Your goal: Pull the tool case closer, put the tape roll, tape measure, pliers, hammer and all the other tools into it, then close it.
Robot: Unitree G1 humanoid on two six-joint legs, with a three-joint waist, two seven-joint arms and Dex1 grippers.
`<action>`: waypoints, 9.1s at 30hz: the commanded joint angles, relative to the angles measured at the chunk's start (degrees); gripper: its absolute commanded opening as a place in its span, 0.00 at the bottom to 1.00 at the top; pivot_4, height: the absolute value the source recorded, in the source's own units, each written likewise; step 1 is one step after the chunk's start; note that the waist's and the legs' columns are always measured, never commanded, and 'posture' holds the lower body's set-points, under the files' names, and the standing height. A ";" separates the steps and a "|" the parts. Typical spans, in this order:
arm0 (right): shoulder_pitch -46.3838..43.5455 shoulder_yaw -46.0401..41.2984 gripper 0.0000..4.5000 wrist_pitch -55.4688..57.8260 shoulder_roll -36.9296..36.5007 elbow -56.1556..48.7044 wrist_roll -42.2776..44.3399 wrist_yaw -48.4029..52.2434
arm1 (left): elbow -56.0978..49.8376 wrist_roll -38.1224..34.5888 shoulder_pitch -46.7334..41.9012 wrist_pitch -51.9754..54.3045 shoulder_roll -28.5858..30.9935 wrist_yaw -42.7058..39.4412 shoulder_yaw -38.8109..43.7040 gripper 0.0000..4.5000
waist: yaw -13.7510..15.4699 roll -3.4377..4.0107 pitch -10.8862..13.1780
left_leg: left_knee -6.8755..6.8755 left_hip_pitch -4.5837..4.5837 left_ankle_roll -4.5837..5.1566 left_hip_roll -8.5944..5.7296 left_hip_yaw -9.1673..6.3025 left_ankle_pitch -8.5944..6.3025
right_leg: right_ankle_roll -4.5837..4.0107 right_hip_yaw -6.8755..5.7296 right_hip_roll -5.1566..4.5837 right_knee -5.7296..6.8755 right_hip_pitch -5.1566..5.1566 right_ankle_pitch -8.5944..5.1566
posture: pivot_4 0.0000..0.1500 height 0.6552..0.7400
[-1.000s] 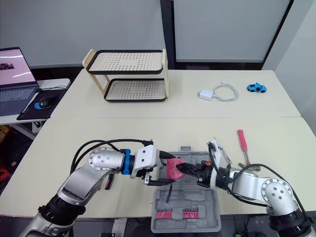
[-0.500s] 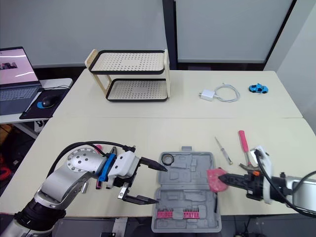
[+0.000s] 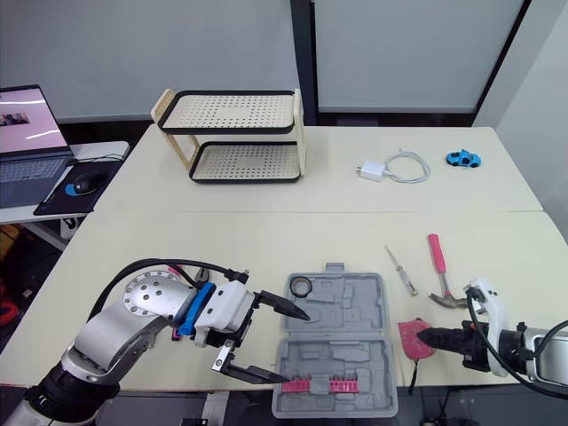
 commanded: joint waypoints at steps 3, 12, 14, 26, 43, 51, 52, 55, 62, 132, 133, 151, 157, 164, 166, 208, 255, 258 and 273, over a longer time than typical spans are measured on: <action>-1.68 0.80 0.15 0.91 2.23 0.35 -5.12 2.86 | -1.93 -0.15 0.46 -0.40 -0.43 0.61 -1.00 1.00 | 0.00 0.00 0.00 | 0.00 0.00 0.00 0.00 0.00 0.00 | 0.00 0.00 0.00 0.00 0.00 0.00 | 1.00 1.00; -3.26 0.53 0.15 2.55 6.11 1.93 -11.15 3.56 | -2.09 -0.10 0.74 -0.61 -0.49 0.91 -1.69 1.00 | -0.01 0.01 -0.01 | 0.00 0.00 0.00 -0.02 -0.01 0.00 | 0.00 0.00 0.00 0.01 -0.01 0.00 | 1.00 1.00; -3.53 0.15 0.15 3.11 6.61 2.27 -12.01 3.91 | -2.04 -0.05 0.73 -0.66 -0.54 0.91 -1.80 1.00 | 0.00 0.02 -0.01 | 0.00 0.00 0.00 -0.01 -0.01 0.00 | 0.00 0.01 0.00 0.01 -0.01 0.00 | 1.00 1.00; -5.99 -0.08 0.15 6.96 9.03 4.46 -16.05 4.91 | -1.65 0.69 0.67 -1.20 -1.02 1.33 -2.42 1.00 | -0.02 0.02 -0.01 | 0.00 0.01 0.00 -0.02 0.00 0.00 | 0.00 0.01 0.00 0.02 -0.01 0.00 | 1.00 1.00; -0.58 -10.50 1.00 10.48 7.42 -0.74 -17.96 6.99 | -1.73 1.21 0.83 -1.39 -1.72 2.31 -2.63 1.00 | 0.02 0.07 -0.04 | 0.00 0.01 0.00 -0.04 0.01 0.00 | 0.00 0.02 -0.01 0.02 0.00 0.00 | 1.00 1.00; 17.22 -8.06 1.00 -24.59 -5.80 -18.98 -49.74 29.18 | -1.68 0.63 2.61 -1.67 -0.72 2.97 -0.24 1.00 | -0.11 0.24 -0.12 | -0.01 0.06 0.00 -0.10 0.03 0.00 | 0.03 -0.01 0.03 0.02 0.02 -0.02 | 1.00 1.00; 18.63 -7.45 1.00 -29.27 -6.35 -18.97 -53.24 31.69 | -1.73 0.60 2.88 -1.72 -0.55 3.01 -0.02 1.00 | -0.15 0.21 -0.11 | 0.00 0.08 0.00 -0.12 0.06 0.00 | 0.05 0.00 0.05 0.02 0.02 -0.02 | 1.00 1.00; 18.04 -4.46 1.00 -39.17 -7.03 -17.69 -60.26 35.83 | -2.05 0.66 3.79 -1.87 -0.09 3.31 0.34 1.00 | -0.15 0.15 -0.10 | 0.00 0.09 -0.01 -0.07 0.03 0.00 | 0.04 -0.02 0.10 0.00 0.06 -0.02 | 1.00 1.00; 7.89 10.42 1.00 -66.58 -6.41 -4.11 -78.22 41.38 | -3.91 0.75 5.55 -2.14 -0.35 5.20 0.37 1.00 | -0.16 0.16 -0.08 | 0.00 0.11 -0.03 -0.02 0.05 0.02 | 0.03 0.03 0.03 0.00 0.06 -0.02 | 1.00 1.00; 1.51 9.31 0.01 -60.11 -2.74 4.33 -83.21 46.54 | -6.19 1.07 6.65 -1.28 0.28 6.74 0.00 1.00 | -0.03 0.22 -0.12 | 0.01 0.18 -0.04 0.00 0.07 0.02 | 0.01 0.10 -0.01 0.03 0.11 0.00 | 1.00 1.00; 2.19 7.90 0.01 -57.43 -2.64 1.87 -82.42 46.35 | -6.03 1.02 6.54 -1.30 0.26 6.63 -0.02 1.00 | -0.02 0.23 -0.13 | 0.01 0.17 -0.04 0.00 0.07 0.02 | 0.01 0.10 0.00 0.03 0.11 0.00 | 1.00 1.00; 5.38 9.50 0.99 -28.83 -0.89 -24.25 -77.32 42.58 | -4.94 1.52 6.64 -2.45 -0.40 5.96 -0.99 1.00 | 0.42 0.24 -0.14 | 0.02 0.15 -0.03 -0.01 0.04 0.01 | 0.01 0.07 -0.01 0.00 0.11 0.00 | 1.00 1.00; -2.92 21.29 0.99 -21.27 -1.22 -25.61 -79.96 39.67 | -5.24 1.89 6.37 -2.89 -0.55 5.46 -1.62 1.00 | 0.47 0.24 -0.14 | 0.01 0.12 -0.03 -0.01 0.01 0.02 | 0.01 0.04 -0.01 -0.01 0.10 0.00 | 1.00 1.00; -5.32 27.10 0.99 -21.44 -1.95 -23.51 -82.56 37.93 | -5.05 2.23 6.69 -3.64 -0.38 5.33 -1.98 1.00 | 0.48 0.24 -0.14 | 0.01 0.10 -0.03 -0.02 0.01 0.02 | 0.01 0.04 -0.03 -0.02 0.07 0.00 | 1.00 1.00; -5.59 28.13 0.99 -22.28 -1.74 -22.87 -83.27 37.54 | -4.96 2.28 6.71 -3.71 -0.40 5.39 -2.03 1.00 | 0.47 0.24 -0.14 | 0.01 0.11 -0.03 -0.02 0.02 0.02 | 0.01 0.04 -0.02 -0.01 0.07 0.00 | 1.00 1.00; -22.39 37.90 0.69 -65.18 -14.27 -3.91 -100.02 55.68 | -4.63 3.32 5.70 -3.38 -1.65 6.66 -3.41 1.00 | -0.12 0.28 -0.13 | 0.00 0.11 -0.04 0.01 0.05 0.02 | 0.01 0.03 -0.01 -0.01 0.03 -0.01 | 1.00 1.00; 8.50 -4.25 1.00 -24.39 13.53 -27.89 -84.73 47.95 | -1.39 3.29 2.53 -2.95 -4.95 7.52 -3.91 1.00 | 1.41 0.35 -0.15 | 0.09 0.08 -0.04 -0.03 0.00 0.02 | 0.01 0.07 -0.01 0.09 0.06 0.00 | 1.00 1.00; 10.61 -3.95 1.00 -21.21 20.57 -30.00 -84.73 40.94 | -1.33 3.20 2.15 -2.99 -4.81 6.98 -3.90 1.00 | 1.33 0.37 -0.17 | 0.07 0.10 -0.04 -0.04 0.00 0.02 | 0.01 0.09 -0.01 0.09 0.04 0.00 | 1.00 1.00; 12.89 3.03 1.00 -37.46 19.26 -14.43 -87.19 32.14 | -0.63 3.55 1.37 -3.31 -4.53 5.82 -4.15 1.00 | 1.15 0.40 -0.18 | 0.04 0.14 -0.04 -0.06 0.02 0.02 | 0.01 0.10 0.00 0.08 0.05 -0.01 | 1.00 1.00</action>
